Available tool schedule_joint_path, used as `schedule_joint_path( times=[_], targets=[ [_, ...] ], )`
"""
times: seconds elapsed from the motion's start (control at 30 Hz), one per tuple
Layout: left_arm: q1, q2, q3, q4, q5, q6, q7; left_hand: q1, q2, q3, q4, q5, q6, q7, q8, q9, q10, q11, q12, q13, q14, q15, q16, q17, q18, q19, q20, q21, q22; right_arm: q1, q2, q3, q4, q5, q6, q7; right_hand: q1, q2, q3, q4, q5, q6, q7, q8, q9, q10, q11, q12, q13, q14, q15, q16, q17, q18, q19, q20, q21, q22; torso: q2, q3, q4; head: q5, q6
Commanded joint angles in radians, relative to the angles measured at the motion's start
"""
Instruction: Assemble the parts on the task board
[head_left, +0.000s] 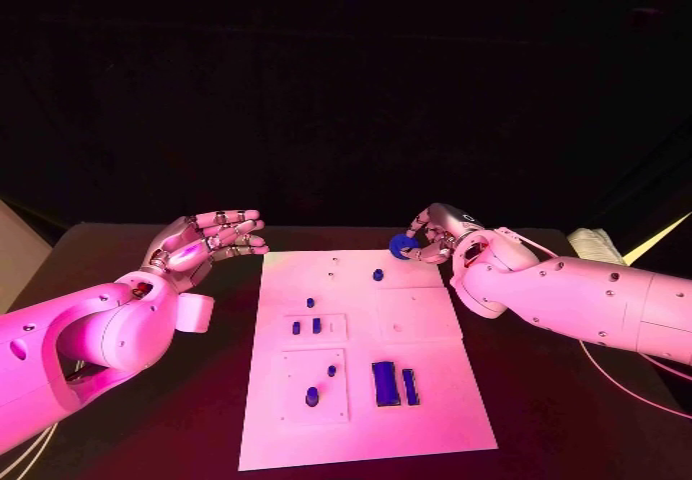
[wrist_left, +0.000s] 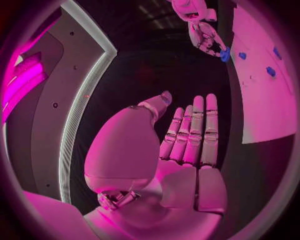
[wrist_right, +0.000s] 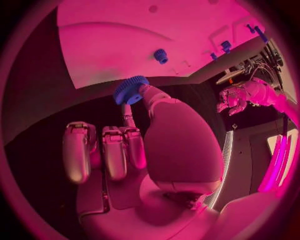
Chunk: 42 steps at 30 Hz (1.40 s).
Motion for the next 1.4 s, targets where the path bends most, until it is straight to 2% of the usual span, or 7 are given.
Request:
schedule_joint_path(
  times=[0.03, 0.33, 0.4, 0.77, 1.1, 1.3, 1.4],
  targets=[
    [0.0, 0.003, 0.0, 0.0, -0.002, 0.02, 0.005, -0.011, 0.002, 0.002, -0.001, 0.003, -0.003, 0.028, 0.002, -0.001, -0.003, 0.003, -0.005, 0.0, -0.006, 0.001, 0.004, 0.001, 0.005, -0.009, 0.0, 0.004, 0.001, -0.002, 0.009, -0.001, -0.021, 0.009, 0.001, 0.01, -0.001, -0.003, 0.0, 0.007, 0.007, -0.002, -0.005, 0.005, 0.001, 0.054, -0.006, 0.004, 0.206, 0.104, -0.008, 0.004, 0.263, -0.014, 0.027, -0.008, 0.007, 0.127, -0.001, -0.0022, 0.0028, -0.001, 0.001],
    [0.0, 0.0, 0.0, 0.001, -0.002, 0.019, 0.006, -0.011, 0.002, 0.003, -0.002, 0.003, -0.003, 0.029, 0.001, -0.001, -0.004, 0.003, -0.006, 0.0, -0.008, 0.001, 0.005, 0.002, 0.005, -0.011, 0.0, 0.006, 0.003, -0.023, 0.041, -0.006, -0.068, 0.027, 0.031, 0.019, -0.002, -0.004, 0.0, 0.007, 0.007, -0.002, -0.005, 0.005, 0.001, 0.054, -0.007, 0.004, 0.205, 0.104, -0.008, 0.004, 0.263, -0.014, 0.027, -0.007, 0.007, 0.127, 0.001, -0.0028, 0.0015, 0.002, -0.001],
    [0.0, -0.001, 0.0, 0.002, -0.002, 0.019, 0.005, -0.011, 0.002, 0.003, -0.002, 0.003, -0.003, 0.029, 0.001, -0.001, -0.004, 0.003, -0.006, 0.0, -0.008, 0.001, 0.005, 0.002, 0.005, -0.011, 0.0, 0.006, 0.003, -0.029, 0.049, -0.007, -0.076, 0.029, 0.037, 0.021, -0.002, -0.004, 0.0, 0.007, 0.007, -0.002, -0.005, 0.005, 0.001, 0.054, -0.007, 0.004, 0.205, 0.104, -0.008, 0.004, 0.263, -0.014, 0.027, -0.007, 0.007, 0.127, 0.0, -0.0039, 0.0043, 0.0, -0.005],
    [0.0, -0.005, 0.0, 0.003, -0.002, 0.018, 0.005, -0.011, 0.002, 0.003, -0.002, 0.003, -0.003, 0.029, 0.001, -0.001, -0.004, 0.003, -0.006, 0.0, -0.008, 0.001, 0.005, 0.002, 0.005, -0.011, 0.0, 0.006, 0.003, -0.045, 0.059, -0.01, -0.07, 0.031, 0.055, 0.024, -0.002, -0.004, 0.0, 0.007, 0.007, -0.003, -0.005, 0.005, 0.0, 0.053, -0.007, 0.003, 0.205, 0.104, -0.008, 0.004, 0.263, -0.014, 0.026, -0.007, 0.006, 0.126, -0.001, -0.0032, 0.0008, 0.004, -0.013],
    [0.0, -0.004, 0.0, 0.003, -0.002, 0.019, 0.005, -0.011, 0.002, 0.003, -0.002, 0.003, -0.003, 0.029, 0.001, -0.001, -0.004, 0.003, -0.006, 0.0, -0.008, 0.001, 0.005, 0.002, 0.005, -0.011, 0.0, 0.006, 0.003, -0.048, 0.065, -0.011, -0.084, 0.031, 0.05, 0.021, -0.005, -0.005, -0.001, 0.009, 0.005, -0.01, -0.004, 0.002, -0.001, 0.047, -0.006, 0.0, 0.198, 0.104, -0.007, 0.004, 0.263, -0.013, 0.025, -0.007, 0.004, 0.124, -0.002, -0.0031, 0.003, 0.004, -0.011],
    [0.0, -0.004, 0.0, 0.001, -0.002, 0.018, 0.005, -0.012, 0.002, 0.003, -0.004, 0.003, -0.004, 0.029, 0.001, -0.001, -0.005, 0.003, -0.006, 0.0, -0.009, 0.001, 0.007, 0.002, 0.005, -0.013, 0.0, 0.008, 0.004, -0.049, 0.065, -0.011, -0.084, 0.035, 0.031, 0.022, -0.027, -0.016, -0.03, 0.025, -0.046, -0.084, 0.021, -0.036, -0.019, -0.005, 0.016, -0.028, 0.145, 0.104, 0.01, 0.004, 0.263, -0.012, 0.02, 0.005, -0.004, 0.119, -0.001, -0.0024, 0.0011, 0.01, -0.009],
    [0.0, -0.004, 0.0, 0.001, -0.002, 0.018, 0.005, -0.012, 0.002, 0.003, -0.004, 0.003, -0.004, 0.029, 0.001, -0.001, -0.005, 0.003, -0.006, 0.0, -0.009, 0.001, 0.007, 0.002, 0.005, -0.013, 0.0, 0.008, 0.004, -0.049, 0.064, -0.011, -0.083, 0.037, 0.019, 0.024, -0.027, -0.014, -0.07, 0.032, -0.064, -0.132, 0.048, -0.061, -0.03, -0.035, 0.04, -0.045, 0.117, 0.104, 0.031, 0.004, 0.263, -0.011, 0.017, 0.022, -0.009, 0.116, -0.001, -0.0027, 0.0011, 0.011, -0.008]
  ],
)
